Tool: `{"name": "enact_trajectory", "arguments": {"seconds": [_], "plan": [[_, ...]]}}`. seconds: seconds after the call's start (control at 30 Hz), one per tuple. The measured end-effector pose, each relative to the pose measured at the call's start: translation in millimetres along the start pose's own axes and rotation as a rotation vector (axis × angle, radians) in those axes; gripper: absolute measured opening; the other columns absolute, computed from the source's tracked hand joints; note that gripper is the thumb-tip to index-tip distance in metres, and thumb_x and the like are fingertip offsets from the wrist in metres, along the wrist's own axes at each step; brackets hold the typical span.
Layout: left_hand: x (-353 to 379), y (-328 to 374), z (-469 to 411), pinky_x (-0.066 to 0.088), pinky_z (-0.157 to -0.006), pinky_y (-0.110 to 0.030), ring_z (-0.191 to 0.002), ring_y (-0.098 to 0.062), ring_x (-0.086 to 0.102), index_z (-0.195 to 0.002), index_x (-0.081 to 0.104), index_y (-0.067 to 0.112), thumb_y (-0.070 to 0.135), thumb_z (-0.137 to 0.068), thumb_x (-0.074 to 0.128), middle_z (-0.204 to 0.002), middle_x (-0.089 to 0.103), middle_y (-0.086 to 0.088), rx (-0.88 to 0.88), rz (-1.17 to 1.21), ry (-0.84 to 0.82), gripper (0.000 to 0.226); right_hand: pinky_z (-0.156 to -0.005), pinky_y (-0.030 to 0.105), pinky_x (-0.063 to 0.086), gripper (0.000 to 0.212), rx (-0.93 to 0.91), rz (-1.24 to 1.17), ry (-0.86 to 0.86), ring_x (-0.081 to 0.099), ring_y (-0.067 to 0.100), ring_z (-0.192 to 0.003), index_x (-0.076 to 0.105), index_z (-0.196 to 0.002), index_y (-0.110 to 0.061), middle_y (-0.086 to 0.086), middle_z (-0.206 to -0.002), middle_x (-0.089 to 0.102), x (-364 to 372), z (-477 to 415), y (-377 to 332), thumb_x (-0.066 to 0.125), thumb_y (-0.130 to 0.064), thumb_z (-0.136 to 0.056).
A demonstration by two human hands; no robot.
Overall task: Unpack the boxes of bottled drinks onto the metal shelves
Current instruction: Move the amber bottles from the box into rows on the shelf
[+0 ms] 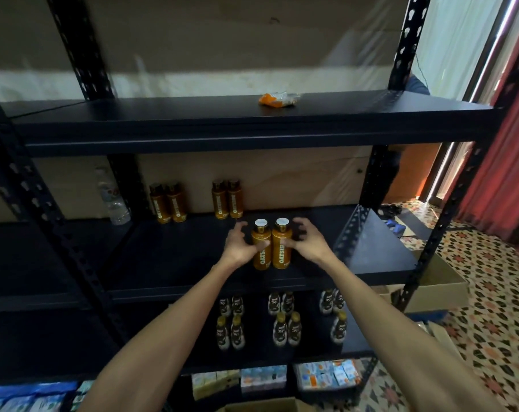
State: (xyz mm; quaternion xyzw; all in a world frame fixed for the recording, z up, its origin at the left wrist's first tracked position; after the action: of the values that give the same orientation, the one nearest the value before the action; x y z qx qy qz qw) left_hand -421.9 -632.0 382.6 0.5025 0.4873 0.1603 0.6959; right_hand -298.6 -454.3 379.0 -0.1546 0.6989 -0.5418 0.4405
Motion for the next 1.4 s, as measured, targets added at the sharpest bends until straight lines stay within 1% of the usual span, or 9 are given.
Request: {"name": "enact_trajectory", "arguments": {"seconds": [0.3,0.47,0.73,0.83,0.97,1.1,1.2,1.3,1.4], "plan": [[37,-6,-6,0.051,-0.099,-0.036,-0.113,-0.017,0.064,-0.121,0.059,0.022,0.030,-0.079,0.082,-0.118,0.068,0.001,-0.025,0.109,0.159,0.048,-0.091,0.027,0.048,0.053,-0.015,-0.059,0.063,0.059,0.011,-0.104,0.048,-0.133,-0.021,-0.007,-0.112,0.060,20,3,28,0.077,-0.025,-0.089],[48,-3,-20,0.044,-0.092,-0.024,-0.110,-0.013,0.063,-0.120,0.061,0.020,0.030,-0.079,0.082,-0.116,0.068,0.003,0.012,0.129,0.233,0.047,-0.093,0.025,0.047,0.052,-0.058,-0.071,0.119,0.058,0.010,-0.108,0.048,-0.134,-0.021,-0.005,-0.119,0.062,16,-20,42,0.076,-0.025,-0.089],[78,9,-104,0.052,-0.098,-0.041,-0.114,-0.019,0.062,-0.124,0.060,0.018,0.030,-0.074,0.086,-0.120,0.066,-0.002,0.092,0.148,0.266,0.058,-0.082,0.007,0.044,0.053,-0.130,-0.123,0.185,0.056,-0.001,-0.110,0.047,-0.138,-0.021,-0.007,-0.123,0.061,-4,-103,66,0.074,-0.024,-0.092],[86,12,-135,0.051,-0.094,-0.033,-0.109,-0.015,0.061,-0.124,0.061,0.016,0.029,-0.074,0.086,-0.116,0.066,0.001,0.121,0.153,0.265,0.058,-0.080,0.004,0.042,0.052,-0.175,-0.135,0.207,0.055,-0.001,-0.108,0.047,-0.138,-0.021,-0.009,-0.121,0.059,-10,-133,73,0.073,-0.025,-0.092],[97,15,-173,0.045,-0.068,-0.013,-0.080,-0.002,0.062,-0.107,0.063,0.015,0.033,-0.075,0.086,-0.092,0.064,0.009,0.105,0.144,0.244,0.044,-0.073,0.002,0.043,0.042,-0.187,-0.144,0.224,0.057,-0.002,-0.103,0.051,-0.128,-0.019,-0.009,-0.116,0.060,-14,-172,81,0.072,-0.027,-0.093],[106,17,-207,0.044,-0.077,-0.013,-0.084,-0.002,0.061,-0.114,0.066,0.012,0.035,-0.074,0.086,-0.100,0.069,0.005,0.117,0.160,0.259,0.051,-0.077,0.012,0.042,0.042,-0.164,-0.117,0.244,0.055,0.009,-0.106,0.053,-0.125,-0.011,-0.005,-0.115,0.058,-17,-207,87,0.072,-0.029,-0.093],[109,24,-225,0.037,-0.061,0.003,-0.065,0.011,0.054,-0.107,0.063,0.012,0.029,-0.076,0.086,-0.089,0.063,0.008,0.136,0.161,0.266,0.043,-0.086,0.018,0.042,0.043,-0.220,-0.091,0.259,0.057,0.012,-0.110,0.054,-0.131,-0.012,0.000,-0.119,0.062,-20,-228,84,0.072,-0.021,-0.093],[111,28,-241,0.045,-0.070,-0.006,-0.086,-0.011,0.066,-0.105,0.062,0.013,0.025,-0.074,0.087,-0.099,0.069,-0.001,0.197,0.169,0.308,0.042,-0.083,0.009,0.043,0.045,-0.279,-0.106,0.262,0.059,0.015,-0.110,0.051,-0.134,-0.013,0.003,-0.120,0.062,-22,-241,80,0.066,-0.001,-0.092],[116,30,-252,0.040,-0.062,-0.005,-0.089,-0.011,0.062,-0.107,0.059,0.016,0.024,-0.076,0.085,-0.099,0.065,0.004,0.203,0.180,0.287,0.041,-0.089,0.006,0.043,0.050,-0.335,-0.161,0.268,0.060,0.007,-0.107,0.052,-0.127,-0.013,0.006,-0.119,0.061,-24,-252,77,0.063,0.016,-0.087]]}}
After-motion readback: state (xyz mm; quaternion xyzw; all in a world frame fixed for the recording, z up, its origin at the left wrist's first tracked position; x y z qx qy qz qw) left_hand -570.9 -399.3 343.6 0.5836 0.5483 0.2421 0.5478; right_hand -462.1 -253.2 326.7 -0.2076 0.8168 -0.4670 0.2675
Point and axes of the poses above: each hand's wrist, its own z-axis away from the middle knuckle, its own x-axis out of the palm, y = z × x, the point moved 9 cm from there along -z, towards the middle knuckle
